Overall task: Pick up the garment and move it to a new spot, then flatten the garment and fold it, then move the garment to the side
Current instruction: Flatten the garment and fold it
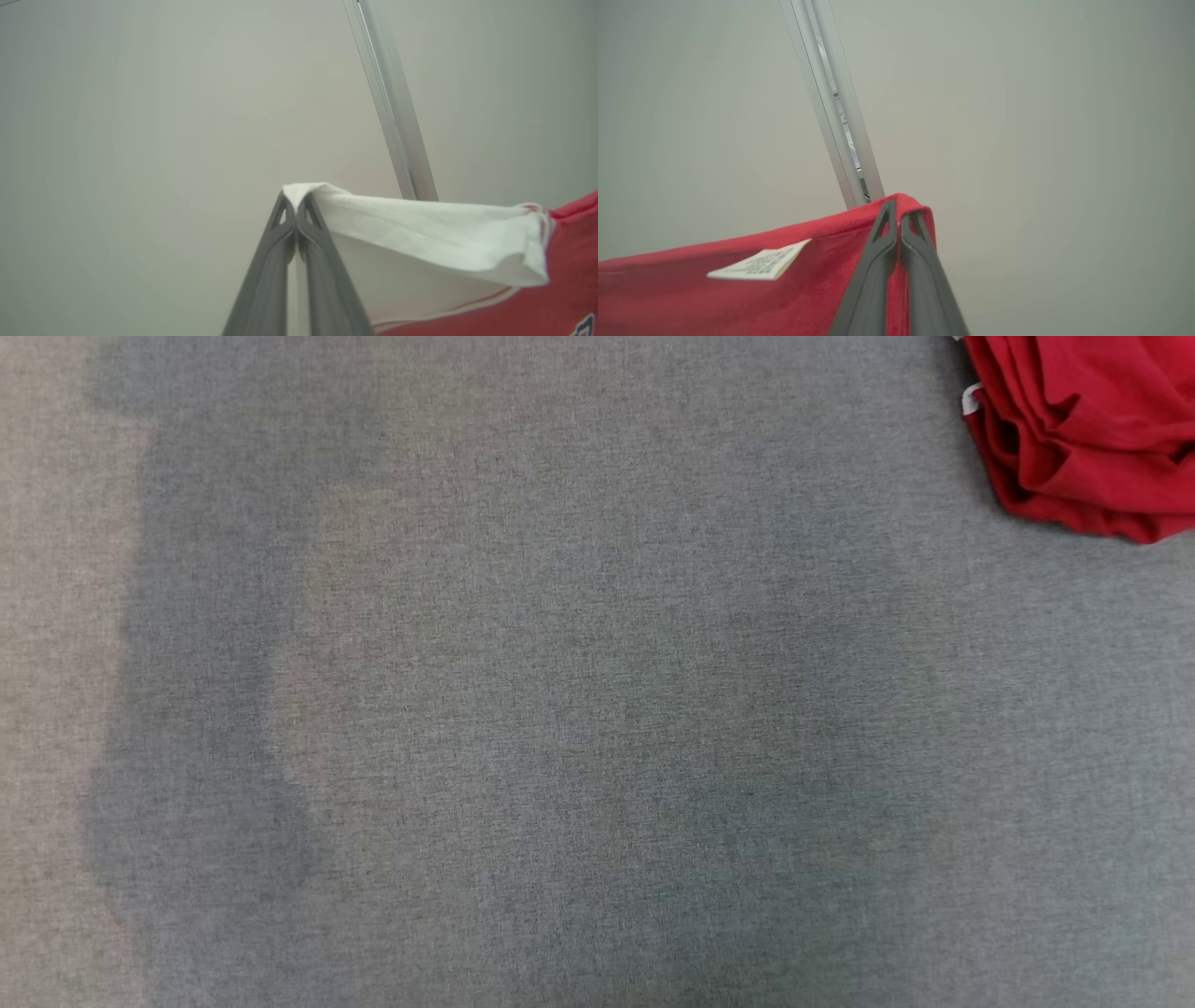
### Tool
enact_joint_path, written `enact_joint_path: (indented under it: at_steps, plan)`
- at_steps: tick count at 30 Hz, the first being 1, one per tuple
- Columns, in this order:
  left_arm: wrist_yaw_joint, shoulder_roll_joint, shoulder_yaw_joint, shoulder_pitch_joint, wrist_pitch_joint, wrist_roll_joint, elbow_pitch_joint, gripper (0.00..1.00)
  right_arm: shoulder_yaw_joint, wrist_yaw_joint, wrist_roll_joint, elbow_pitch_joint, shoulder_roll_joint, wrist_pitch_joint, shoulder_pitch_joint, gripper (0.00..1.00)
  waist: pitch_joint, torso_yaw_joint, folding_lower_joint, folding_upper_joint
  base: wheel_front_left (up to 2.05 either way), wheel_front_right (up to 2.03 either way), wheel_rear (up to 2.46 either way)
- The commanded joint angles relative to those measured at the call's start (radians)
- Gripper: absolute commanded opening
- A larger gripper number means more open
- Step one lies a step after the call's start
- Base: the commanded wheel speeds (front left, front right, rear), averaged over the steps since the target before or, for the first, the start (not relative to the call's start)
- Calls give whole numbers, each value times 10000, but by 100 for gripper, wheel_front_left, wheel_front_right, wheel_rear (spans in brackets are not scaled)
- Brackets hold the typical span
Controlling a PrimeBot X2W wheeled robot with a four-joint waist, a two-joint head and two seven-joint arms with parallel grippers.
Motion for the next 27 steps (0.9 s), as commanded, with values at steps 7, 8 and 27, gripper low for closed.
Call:
enact_joint_path:
  at_steps: [7, 8, 27]
  plan:
    - [-50, -691, 66, -399, -630, -301, 575, 0, -790, 1, -634, -599, -50, -95, 190, 0, 670, 178, -1, 0, 0, 0, 0]
    - [-85, -721, 101, -325, -793, -367, 612, 0, -766, 1, -724, -718, 11, -96, 346, 0, 734, 184, -1, 0, 0, 0, 0]
    - [-204, -114, 785, 5367, -1948, -2183, -1513, 0, 753, 1, 752, -4007, -983, -100, 5295, 0, -710, 535, -1, 0, 0, 0, 0]
